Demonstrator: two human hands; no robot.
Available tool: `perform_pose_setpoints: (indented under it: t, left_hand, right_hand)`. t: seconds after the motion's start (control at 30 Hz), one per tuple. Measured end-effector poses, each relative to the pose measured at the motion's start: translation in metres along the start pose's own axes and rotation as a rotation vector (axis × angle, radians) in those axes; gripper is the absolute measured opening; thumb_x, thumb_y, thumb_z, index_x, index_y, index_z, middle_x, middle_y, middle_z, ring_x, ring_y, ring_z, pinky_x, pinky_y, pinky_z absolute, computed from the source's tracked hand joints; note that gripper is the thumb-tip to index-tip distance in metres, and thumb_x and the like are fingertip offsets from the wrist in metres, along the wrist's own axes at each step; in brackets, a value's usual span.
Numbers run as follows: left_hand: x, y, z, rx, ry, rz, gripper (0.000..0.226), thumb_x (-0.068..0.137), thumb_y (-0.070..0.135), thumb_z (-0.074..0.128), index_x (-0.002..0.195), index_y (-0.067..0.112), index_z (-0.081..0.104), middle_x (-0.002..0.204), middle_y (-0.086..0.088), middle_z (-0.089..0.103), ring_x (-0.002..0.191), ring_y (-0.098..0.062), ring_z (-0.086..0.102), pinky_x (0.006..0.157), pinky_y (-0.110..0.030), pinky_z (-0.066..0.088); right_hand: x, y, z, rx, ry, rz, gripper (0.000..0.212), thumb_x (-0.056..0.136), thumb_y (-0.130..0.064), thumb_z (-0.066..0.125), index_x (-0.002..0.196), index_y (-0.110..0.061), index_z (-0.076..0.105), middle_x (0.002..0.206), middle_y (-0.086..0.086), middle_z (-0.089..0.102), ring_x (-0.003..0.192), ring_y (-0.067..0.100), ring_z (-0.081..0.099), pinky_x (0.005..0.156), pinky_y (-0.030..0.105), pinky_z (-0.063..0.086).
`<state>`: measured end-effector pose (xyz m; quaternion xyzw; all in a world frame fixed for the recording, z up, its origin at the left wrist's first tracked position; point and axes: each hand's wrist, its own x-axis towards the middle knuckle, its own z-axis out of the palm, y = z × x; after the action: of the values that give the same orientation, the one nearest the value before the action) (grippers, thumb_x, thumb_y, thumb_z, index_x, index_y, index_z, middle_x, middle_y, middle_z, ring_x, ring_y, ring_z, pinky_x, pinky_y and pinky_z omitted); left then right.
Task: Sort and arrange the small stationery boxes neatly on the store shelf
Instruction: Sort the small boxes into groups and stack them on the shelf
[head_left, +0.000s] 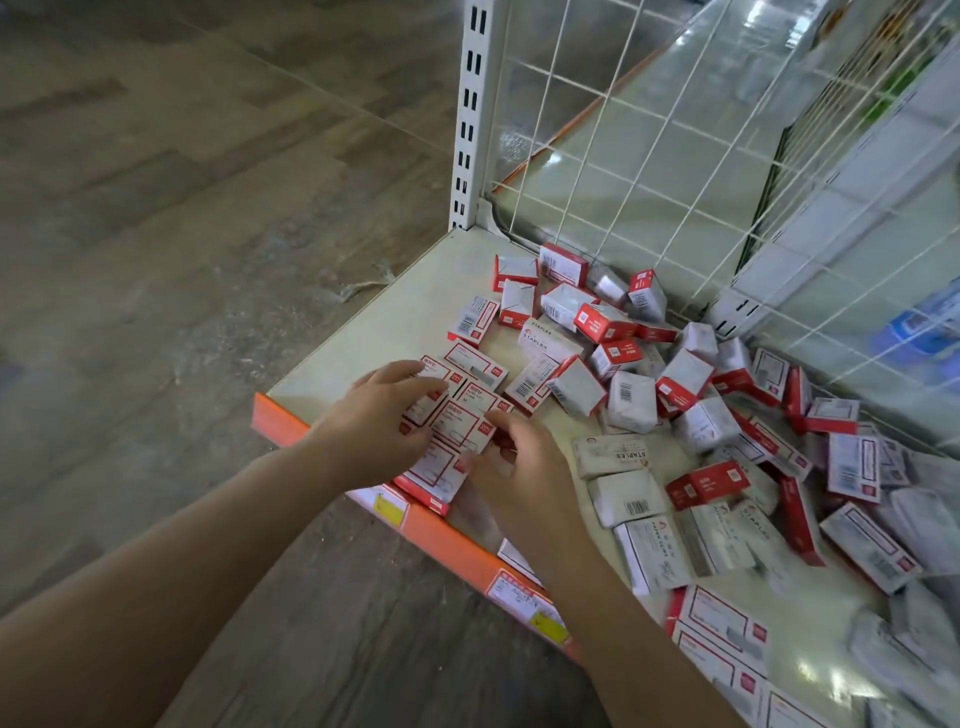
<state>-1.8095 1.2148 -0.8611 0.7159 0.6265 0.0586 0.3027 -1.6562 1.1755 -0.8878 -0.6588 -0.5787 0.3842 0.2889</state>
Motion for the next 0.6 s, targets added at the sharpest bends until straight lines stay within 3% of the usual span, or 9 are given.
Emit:
perform_pose_setpoints:
  t: [0.13,0.23,0.4,0.5,0.6]
  left_hand:
    - [0.0,-0.001,0.0,-0.025,-0.008,0.012,0.052,0.089,0.019,0.051,0.138,0.033,0.04,0.151,0.008,0.023,0.137,-0.018,0.024,0.108,-0.039,0.037]
    - [0.001,0.0,0.0,-0.022,-0.01,0.012,0.052,0.089,0.019,0.051,0.138,0.033,0.04,0.151,0.009,0.023,0.137,-0.018,0.024,0.106,-0.039,0.039]
    - [-0.002,0.0,0.002,-0.012,0.011,0.006,0.055,0.089,0.018,0.051,0.14,0.034,0.037,0.152,0.009,0.021,0.14,-0.016,0.019,0.111,-0.038,0.032]
    - [-0.006,0.004,0.002,0.017,0.064,-0.014,0.056,0.09,0.021,0.052,0.141,0.035,0.034,0.153,0.007,0.02,0.141,-0.017,0.017,0.11,-0.039,0.031]
    - [-0.011,0.011,0.002,0.053,0.116,-0.032,0.054,0.092,0.022,0.051,0.142,0.033,0.033,0.152,0.002,0.022,0.14,-0.02,0.02,0.109,-0.04,0.032]
  right_hand:
    - [-0.004,0.001,0.0,-0.018,0.001,-0.032,0.039,0.089,-0.03,0.058,0.126,-0.021,0.05,0.119,-0.004,0.051,0.111,0.006,0.048,0.076,0.001,0.041]
    - [-0.006,0.0,-0.001,-0.018,0.008,-0.036,0.04,0.09,-0.03,0.058,0.127,-0.021,0.049,0.12,-0.004,0.05,0.108,0.003,0.046,0.069,-0.006,0.036]
    - [-0.005,-0.001,-0.002,-0.035,-0.01,-0.041,0.042,0.09,-0.031,0.057,0.129,-0.02,0.046,0.122,-0.003,0.048,0.109,0.004,0.046,0.071,-0.001,0.037]
    - [-0.005,0.0,-0.003,-0.053,-0.027,-0.032,0.043,0.09,-0.033,0.055,0.13,-0.021,0.045,0.125,-0.004,0.048,0.116,0.008,0.046,0.087,0.012,0.037]
    - [-0.01,0.004,-0.01,-0.052,-0.009,-0.024,0.04,0.088,-0.04,0.055,0.124,-0.025,0.049,0.12,-0.008,0.05,0.114,0.006,0.047,0.094,0.023,0.041]
